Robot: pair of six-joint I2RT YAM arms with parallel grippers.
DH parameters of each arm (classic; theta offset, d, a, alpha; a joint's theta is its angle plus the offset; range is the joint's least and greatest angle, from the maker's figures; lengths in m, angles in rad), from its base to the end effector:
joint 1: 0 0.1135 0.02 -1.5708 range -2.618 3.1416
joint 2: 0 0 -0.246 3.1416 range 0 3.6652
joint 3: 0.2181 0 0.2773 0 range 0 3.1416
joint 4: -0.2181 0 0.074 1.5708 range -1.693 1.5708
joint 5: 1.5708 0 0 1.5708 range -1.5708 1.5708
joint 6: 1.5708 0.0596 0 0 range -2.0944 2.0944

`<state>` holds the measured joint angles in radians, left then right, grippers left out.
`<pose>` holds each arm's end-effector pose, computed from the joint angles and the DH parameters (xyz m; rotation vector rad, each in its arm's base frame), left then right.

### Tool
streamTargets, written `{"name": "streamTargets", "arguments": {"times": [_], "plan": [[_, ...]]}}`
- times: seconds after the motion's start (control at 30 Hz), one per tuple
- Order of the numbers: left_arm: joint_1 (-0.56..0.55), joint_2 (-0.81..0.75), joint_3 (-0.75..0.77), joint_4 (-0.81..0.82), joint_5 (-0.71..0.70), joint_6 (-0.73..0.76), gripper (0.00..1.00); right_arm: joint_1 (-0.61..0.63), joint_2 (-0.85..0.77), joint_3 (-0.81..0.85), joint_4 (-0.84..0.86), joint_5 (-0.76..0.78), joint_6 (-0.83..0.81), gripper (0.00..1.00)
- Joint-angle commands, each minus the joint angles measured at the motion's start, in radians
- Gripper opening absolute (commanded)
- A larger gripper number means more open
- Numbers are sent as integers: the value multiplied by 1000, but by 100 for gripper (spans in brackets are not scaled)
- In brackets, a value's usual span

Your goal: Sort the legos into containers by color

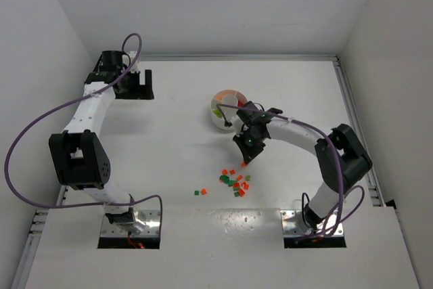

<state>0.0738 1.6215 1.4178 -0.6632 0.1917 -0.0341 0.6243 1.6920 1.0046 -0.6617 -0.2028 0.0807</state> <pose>0.3953 0.0178 0.2622 -0.0453 2.4274 -0.2156 0.2576 0.2004 0.1031 -0.8318 2.8592 0.3988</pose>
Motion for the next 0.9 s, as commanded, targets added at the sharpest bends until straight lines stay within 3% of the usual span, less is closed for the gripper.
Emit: {"name": "streamTargets", "arguments": {"times": [0.0, 0.17, 0.4, 0.73, 0.83, 0.87], "plan": [[1, -58, -2, 20, 8, 30, 100, 5, -74, 104, -32, -46, -68, 0], [-43, -58, 9, 20, -47, 51, 100, 5, -42, 268, -17, -21, -68, 0], [-89, -29, 47, 20, -69, 51, 100, 5, 165, 644, -62, 121, -101, 0], [-98, 21, 66, 20, -109, 22, 100, 5, 348, 880, -84, 181, -111, 0], [-98, 32, 66, 20, -100, 13, 100, 5, 411, 936, -104, 198, -111, 8], [-98, 32, 66, 20, -100, 13, 100, 5, 422, 969, -119, 198, -111, 14]]}}
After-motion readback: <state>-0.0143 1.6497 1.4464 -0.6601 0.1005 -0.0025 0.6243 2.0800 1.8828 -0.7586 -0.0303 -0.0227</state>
